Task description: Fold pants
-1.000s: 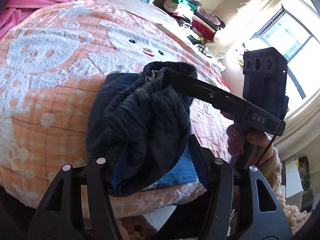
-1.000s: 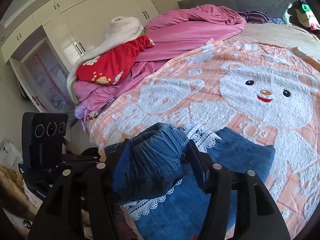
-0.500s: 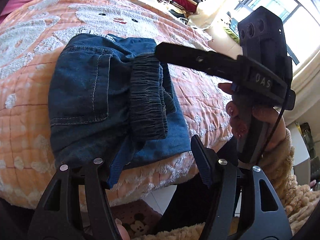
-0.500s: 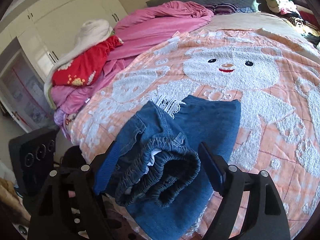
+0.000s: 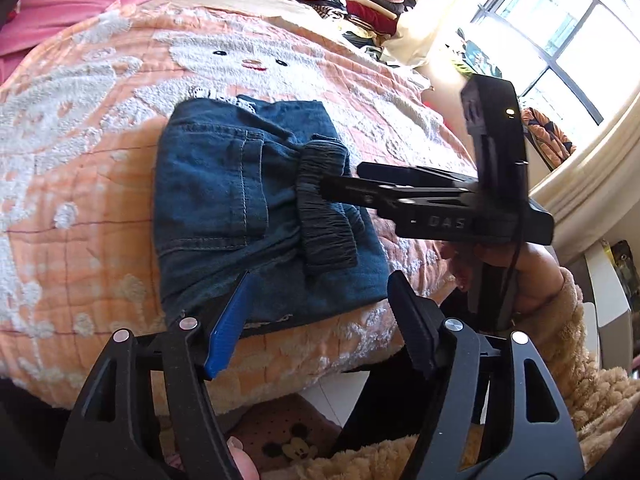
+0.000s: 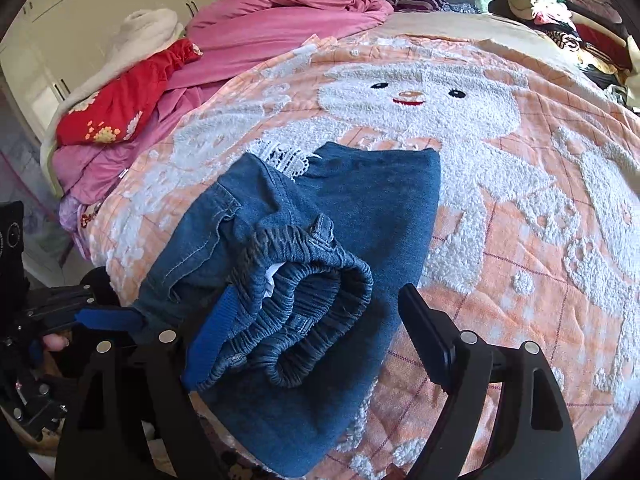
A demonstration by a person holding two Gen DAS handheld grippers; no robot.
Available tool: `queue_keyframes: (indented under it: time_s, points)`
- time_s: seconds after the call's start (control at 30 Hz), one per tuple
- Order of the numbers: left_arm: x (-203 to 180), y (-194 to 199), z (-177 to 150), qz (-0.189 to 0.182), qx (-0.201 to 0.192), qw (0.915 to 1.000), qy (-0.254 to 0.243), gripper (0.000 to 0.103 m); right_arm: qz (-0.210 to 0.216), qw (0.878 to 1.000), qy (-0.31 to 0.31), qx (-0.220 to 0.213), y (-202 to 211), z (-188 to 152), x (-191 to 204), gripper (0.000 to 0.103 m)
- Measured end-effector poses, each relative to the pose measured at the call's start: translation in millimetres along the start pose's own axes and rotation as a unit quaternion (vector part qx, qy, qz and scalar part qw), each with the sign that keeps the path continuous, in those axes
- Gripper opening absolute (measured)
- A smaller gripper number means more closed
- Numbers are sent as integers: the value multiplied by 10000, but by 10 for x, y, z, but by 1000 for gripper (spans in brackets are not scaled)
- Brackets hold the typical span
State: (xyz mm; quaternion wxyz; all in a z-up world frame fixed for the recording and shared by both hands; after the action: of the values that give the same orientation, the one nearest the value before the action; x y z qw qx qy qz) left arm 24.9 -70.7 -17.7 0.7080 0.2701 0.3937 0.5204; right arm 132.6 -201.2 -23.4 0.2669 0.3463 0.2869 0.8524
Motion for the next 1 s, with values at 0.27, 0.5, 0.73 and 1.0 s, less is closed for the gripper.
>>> queue_keyframes:
  time_s: [0.27,0.5,0.73,1.0]
  points:
    - [47,91,23,169,-139,9998,11,65,68,9993,-113,-353,313,0,93,81]
    - [93,191,37,322,-283,9991,29,70,41,9980,-3,-624,534,-7,251,81]
    - [183,293,50,524,-424,9977,75,74,-51,9965,122,-825,667,-39,410,86]
    - [336,370,61,672,-516,9962,218,78,-214,9953,212,-919,697,-93,542,89]
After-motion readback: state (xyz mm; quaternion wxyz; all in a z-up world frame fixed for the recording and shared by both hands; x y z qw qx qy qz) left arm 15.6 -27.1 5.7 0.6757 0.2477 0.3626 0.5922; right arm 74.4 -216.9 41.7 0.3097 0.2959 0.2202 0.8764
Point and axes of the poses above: each gripper's, at about its wrist camera, not at the fingertips, and y roughly against the way its jaws point, x to its left, z to its top, the point moved 1 cm from there along -y, roughly the way its jaws point, and after that the axes turned 10 degrees about z, right-handed, at the moved point
